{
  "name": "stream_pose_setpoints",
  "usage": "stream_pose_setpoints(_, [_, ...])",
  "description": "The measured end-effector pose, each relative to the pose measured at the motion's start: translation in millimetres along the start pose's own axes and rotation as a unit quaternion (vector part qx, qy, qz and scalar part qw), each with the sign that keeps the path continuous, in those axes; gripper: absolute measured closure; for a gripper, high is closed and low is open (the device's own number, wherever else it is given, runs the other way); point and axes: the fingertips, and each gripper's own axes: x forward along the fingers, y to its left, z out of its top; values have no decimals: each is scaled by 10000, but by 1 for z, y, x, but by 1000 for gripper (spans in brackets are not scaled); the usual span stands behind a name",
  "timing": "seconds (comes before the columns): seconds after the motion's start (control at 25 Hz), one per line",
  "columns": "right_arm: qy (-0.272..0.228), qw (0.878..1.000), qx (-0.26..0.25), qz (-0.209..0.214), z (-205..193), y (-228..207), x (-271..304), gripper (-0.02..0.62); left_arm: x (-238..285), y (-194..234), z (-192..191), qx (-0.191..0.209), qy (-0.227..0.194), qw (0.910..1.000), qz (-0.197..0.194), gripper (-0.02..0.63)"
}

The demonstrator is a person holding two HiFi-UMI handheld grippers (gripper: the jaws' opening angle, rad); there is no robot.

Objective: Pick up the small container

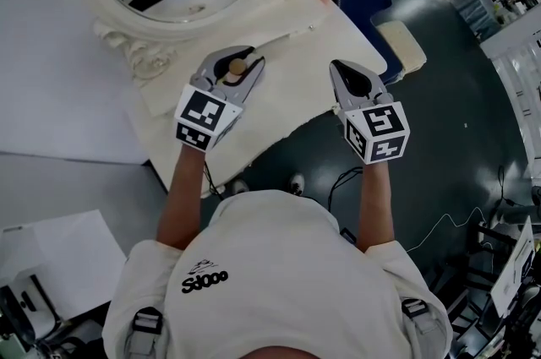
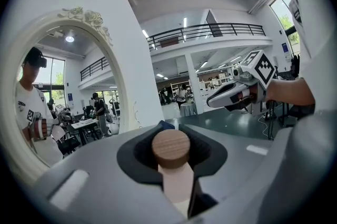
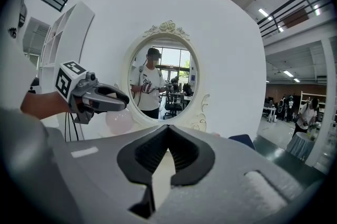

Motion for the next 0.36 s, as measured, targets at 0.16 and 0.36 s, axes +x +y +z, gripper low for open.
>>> stream_pose_setpoints(0.16, [19, 10000, 15, 46, -3, 1, 0, 594, 0, -2, -2, -43, 31, 10000, 34, 494])
stream_pose_setpoints(0.36, [17, 9999, 53, 92, -5, 0, 1, 594, 2, -4, -4, -46, 56, 10000, 37, 494])
